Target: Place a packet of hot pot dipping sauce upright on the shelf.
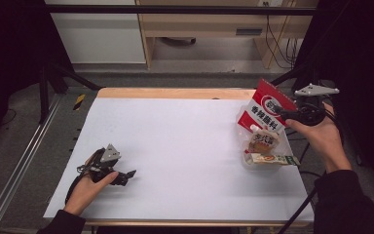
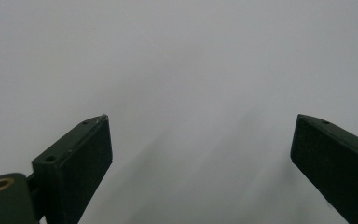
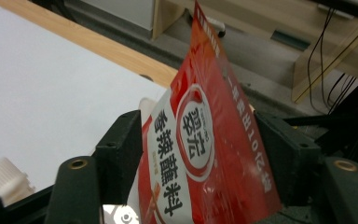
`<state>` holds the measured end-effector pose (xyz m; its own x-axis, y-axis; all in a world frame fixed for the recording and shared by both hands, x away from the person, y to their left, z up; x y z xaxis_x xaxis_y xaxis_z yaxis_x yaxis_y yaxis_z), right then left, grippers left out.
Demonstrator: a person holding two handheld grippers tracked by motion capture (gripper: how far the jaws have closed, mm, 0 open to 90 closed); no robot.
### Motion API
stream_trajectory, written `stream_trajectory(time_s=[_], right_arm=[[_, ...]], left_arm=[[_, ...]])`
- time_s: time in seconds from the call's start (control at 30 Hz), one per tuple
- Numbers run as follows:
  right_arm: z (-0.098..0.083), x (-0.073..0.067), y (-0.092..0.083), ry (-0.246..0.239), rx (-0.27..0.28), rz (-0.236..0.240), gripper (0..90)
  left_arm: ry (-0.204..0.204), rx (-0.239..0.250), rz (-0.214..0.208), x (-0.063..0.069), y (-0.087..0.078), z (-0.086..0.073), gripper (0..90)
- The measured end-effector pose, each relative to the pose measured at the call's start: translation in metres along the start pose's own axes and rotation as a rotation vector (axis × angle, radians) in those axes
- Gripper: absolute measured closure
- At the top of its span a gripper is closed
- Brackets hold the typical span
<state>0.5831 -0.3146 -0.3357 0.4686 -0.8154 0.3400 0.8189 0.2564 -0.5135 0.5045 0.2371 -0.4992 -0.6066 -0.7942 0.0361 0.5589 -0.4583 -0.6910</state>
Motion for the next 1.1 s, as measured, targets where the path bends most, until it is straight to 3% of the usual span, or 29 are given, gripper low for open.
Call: stream_trajectory(time_s=[0.17, 0.33, 0.67, 0.87, 1.1], right_arm=[[0.018, -0.007, -0.012, -0.019, 0.04, -0.012, 26.6], [0.037, -0.03, -0.025, -0.042, 0.067, 0.004, 21.0], [0.054, -0.112, -0.034, -0.1, 0.101, 0.101, 17.8], [0.048, -0.162, -0.029, -0.097, 0.121, 0.181, 16.8], [0.026, -0.206, -0.008, -0.064, 0.108, 0.243, 14.9]], left_arm=[[-0.005, 0.004, 0.0, 0.0, 0.0, 0.0, 5.2], [-0.006, 0.005, 0.001, -0.001, -0.001, 0.0, 5.2], [-0.004, 0.006, -0.001, -0.001, -0.002, 0.0, 5.2], [-0.004, 0.002, 0.001, -0.001, -0.002, 0.0, 5.2], [0.002, -0.004, 0.007, -0.001, -0.001, -0.001, 5.0]])
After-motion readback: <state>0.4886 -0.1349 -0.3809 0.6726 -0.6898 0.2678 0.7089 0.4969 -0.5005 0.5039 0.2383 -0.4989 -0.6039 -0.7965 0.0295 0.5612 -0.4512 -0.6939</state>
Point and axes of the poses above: each handheld gripper's, and its own axes: y roughly forward along the jaws, z roughly out of its top, x roughly to its right, the point moved 5 cm from there along y, roughly forward along the jaws, and after that the axes turned 11 degrees about -y, right-handed, at the moved point
